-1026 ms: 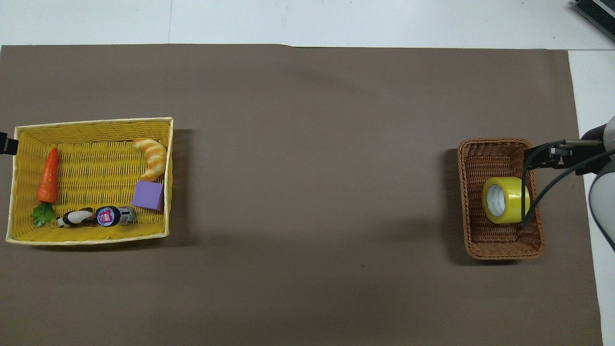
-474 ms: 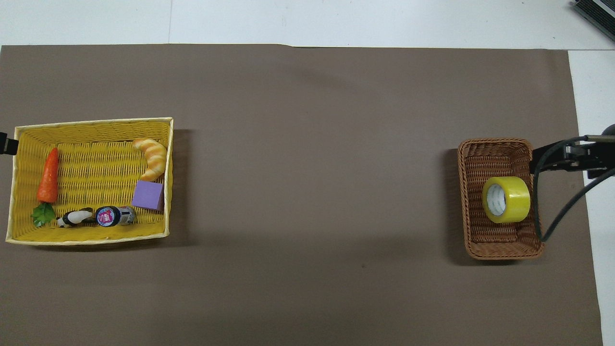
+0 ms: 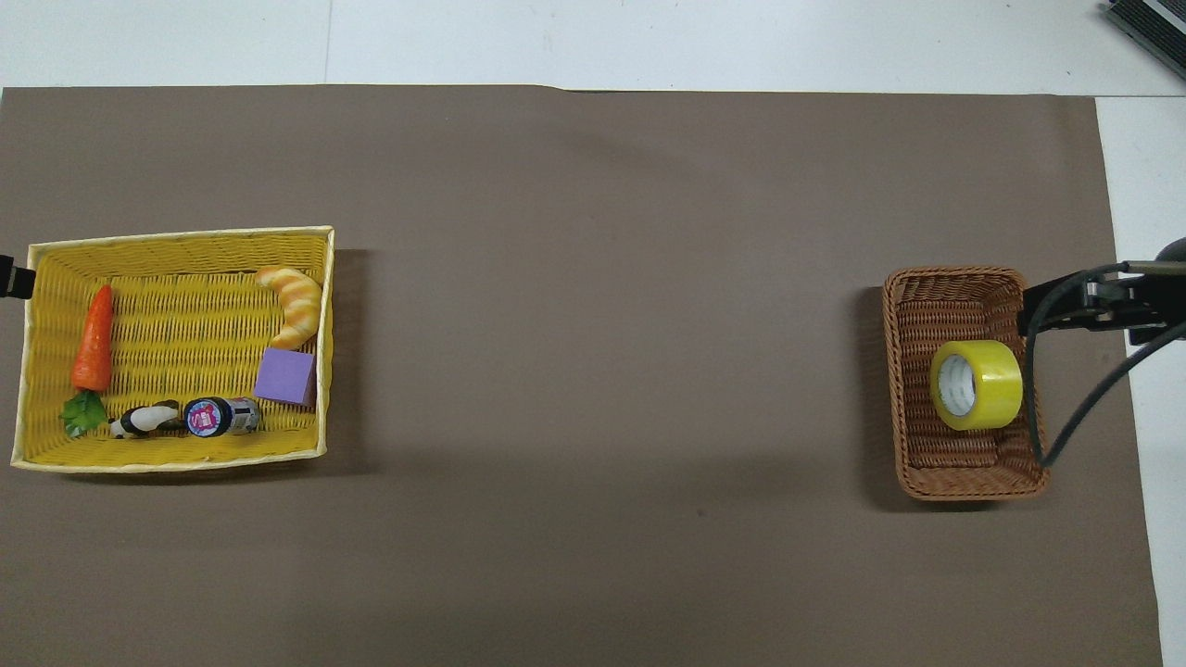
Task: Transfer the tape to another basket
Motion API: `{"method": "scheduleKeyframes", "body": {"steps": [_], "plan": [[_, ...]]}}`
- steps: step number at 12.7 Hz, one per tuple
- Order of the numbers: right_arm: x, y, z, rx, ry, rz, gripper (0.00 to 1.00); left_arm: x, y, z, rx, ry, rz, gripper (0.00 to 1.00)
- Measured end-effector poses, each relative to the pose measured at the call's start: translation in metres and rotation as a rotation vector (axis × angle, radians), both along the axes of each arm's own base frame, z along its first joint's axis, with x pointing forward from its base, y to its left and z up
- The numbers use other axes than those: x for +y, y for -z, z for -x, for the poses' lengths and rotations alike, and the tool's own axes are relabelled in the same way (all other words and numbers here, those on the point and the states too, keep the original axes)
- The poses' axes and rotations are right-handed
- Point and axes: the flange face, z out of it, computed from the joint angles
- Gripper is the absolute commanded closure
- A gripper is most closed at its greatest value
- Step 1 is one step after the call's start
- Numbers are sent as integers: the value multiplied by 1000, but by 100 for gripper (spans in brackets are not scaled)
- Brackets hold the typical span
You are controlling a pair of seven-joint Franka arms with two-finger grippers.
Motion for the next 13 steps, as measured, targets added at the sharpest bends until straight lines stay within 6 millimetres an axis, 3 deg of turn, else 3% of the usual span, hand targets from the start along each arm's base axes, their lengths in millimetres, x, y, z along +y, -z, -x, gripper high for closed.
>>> {"method": "scheduleKeyframes", "body": {"steps": [13], "plan": [[0,-7,6,30,1,-3,0,0,0,0,0,0,0,0]]}}
